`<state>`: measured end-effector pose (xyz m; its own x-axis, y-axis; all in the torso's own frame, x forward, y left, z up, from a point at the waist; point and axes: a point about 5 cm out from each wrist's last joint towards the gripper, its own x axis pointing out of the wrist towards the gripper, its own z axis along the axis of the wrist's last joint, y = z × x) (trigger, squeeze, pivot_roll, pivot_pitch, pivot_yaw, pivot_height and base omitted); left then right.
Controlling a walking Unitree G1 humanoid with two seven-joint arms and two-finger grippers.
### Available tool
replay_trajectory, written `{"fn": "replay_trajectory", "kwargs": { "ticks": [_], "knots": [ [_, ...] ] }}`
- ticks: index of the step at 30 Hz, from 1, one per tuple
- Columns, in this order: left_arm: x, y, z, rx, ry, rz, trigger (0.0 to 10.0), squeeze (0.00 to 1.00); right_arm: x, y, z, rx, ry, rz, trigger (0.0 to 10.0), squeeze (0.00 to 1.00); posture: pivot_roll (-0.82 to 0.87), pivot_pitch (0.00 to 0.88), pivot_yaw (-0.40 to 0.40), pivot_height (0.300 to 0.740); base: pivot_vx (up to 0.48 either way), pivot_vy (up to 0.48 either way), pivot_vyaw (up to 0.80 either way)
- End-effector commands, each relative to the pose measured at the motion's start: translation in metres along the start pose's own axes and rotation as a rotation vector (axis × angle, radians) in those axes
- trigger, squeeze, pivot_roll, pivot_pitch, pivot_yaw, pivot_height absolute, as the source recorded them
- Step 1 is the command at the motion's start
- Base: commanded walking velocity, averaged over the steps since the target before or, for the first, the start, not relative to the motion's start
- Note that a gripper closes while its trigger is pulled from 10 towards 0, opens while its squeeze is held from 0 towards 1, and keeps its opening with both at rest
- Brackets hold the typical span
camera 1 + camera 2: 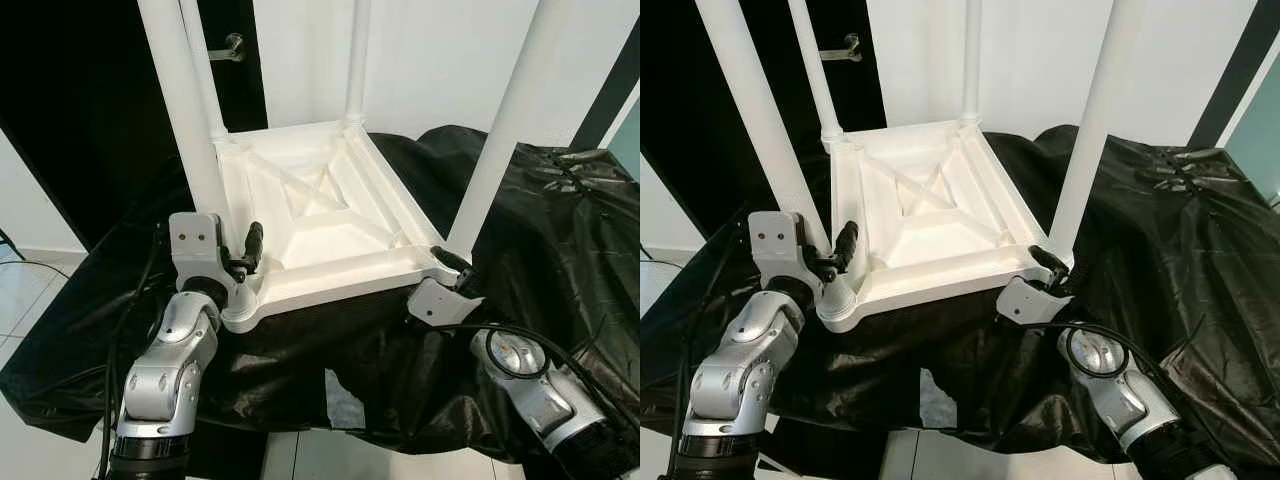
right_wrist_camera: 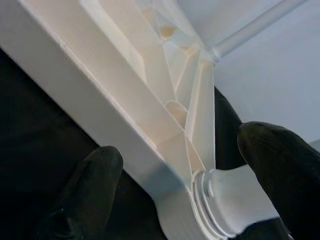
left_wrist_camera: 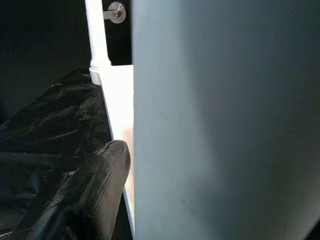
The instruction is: Building children table
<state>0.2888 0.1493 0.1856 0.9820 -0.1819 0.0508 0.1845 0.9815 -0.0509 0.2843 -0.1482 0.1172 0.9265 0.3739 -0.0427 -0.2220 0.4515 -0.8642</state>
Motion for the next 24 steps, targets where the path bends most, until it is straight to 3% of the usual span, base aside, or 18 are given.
{"fn": "replay_trajectory", "kwargs": {
  "ticks": [1, 7, 8, 10, 11, 15, 16, 17, 19, 23, 24],
  "knots": [
    [0.005, 0.001, -0.001, -0.002, -0.001, 0.061, 10.0, 0.0, 0.0, -0.001, -0.002, 0.01, 0.0, -0.025, 10.0, 0.0, 0.03, 0.0, -0.013, 0.74, 0.0, 0.0, 0.0],
    [0.015, -0.01, -0.003, 0.004, -0.003, 0.006, 10.0, 0.0, 0.0, -0.005, 0.0, 0.03, -0.023, -0.071, 10.0, 0.0, 0.02, 0.0, -0.02, 0.74, 0.0, 0.0, 0.0],
    [0.015, -0.012, -0.004, 0.0, -0.003, -0.012, 10.0, 0.35, -0.001, -0.006, 0.0, 0.043, -0.028, -0.079, 10.0, 0.0, 0.02, 0.0, -0.02, 0.74, 0.0, 0.0, 0.0],
    [0.015, -0.012, -0.004, 0.0, -0.003, -0.012, 10.0, 0.35, -0.001, -0.006, 0.0, 0.043, -0.028, -0.079, 10.0, 0.0, 0.02, 0.0, -0.02, 0.74, 0.0, 0.0, 0.0],
    [0.015, -0.012, -0.005, -0.007, -0.003, -0.027, 10.0, 1.0, -0.002, -0.006, 0.001, 0.057, -0.036, -0.087, 10.0, 0.0, 0.02, 0.0, -0.016, 0.74, 0.0, 0.0, 0.0],
    [0.008, -0.011, -0.003, 0.022, -0.011, -0.096, 10.0, 1.0, -0.006, -0.007, 0.007, 0.152, -0.086, -0.092, 10.0, 0.0, 0.01, 0.0, -0.009, 0.74, 0.0, 0.0, 0.0],
    [0.005, -0.011, -0.002, 0.041, -0.011, -0.131, 10.0, 0.35, -0.007, -0.005, 0.009, 0.189, -0.107, -0.082, 10.0, 0.0, 0.01, 0.0, -0.008, 0.74, 0.0, 0.0, 0.0],
    [0.003, -0.011, -0.002, 0.052, -0.01, -0.154, 10.0, 0.0, -0.008, -0.003, 0.011, 0.211, -0.12, -0.076, 10.0, 0.0, 0.01, 0.0, -0.008, 0.74, 0.0, 0.0, 0.0],
    [-0.006, -0.01, 0.003, 0.103, -0.016, -0.25, 10.0, 0.0, -0.009, 0.001, 0.014, 0.239, -0.133, -0.053, 10.0, 0.0, 0.01, 0.0, -0.009, 0.74, 0.0, 0.0, 0.0],
    [-0.012, -0.01, 0.004, 0.105, -0.001, -0.323, 10.0, 0.0, -0.01, 0.003, 0.015, 0.272, -0.143, -0.047, 10.0, 0.0, 0.02, 0.0, -0.009, 0.74, 0.0, 0.0, 0.0],
    [-0.027, -0.003, 0.007, 0.114, 0.025, -0.422, 10.0, 0.0, -0.01, 0.003, 0.015, 0.328, -0.137, -0.057, 10.0, 0.0, 0.03, 0.0, -0.015, 0.74, 0.0, 0.0, 0.0]
  ]
}}
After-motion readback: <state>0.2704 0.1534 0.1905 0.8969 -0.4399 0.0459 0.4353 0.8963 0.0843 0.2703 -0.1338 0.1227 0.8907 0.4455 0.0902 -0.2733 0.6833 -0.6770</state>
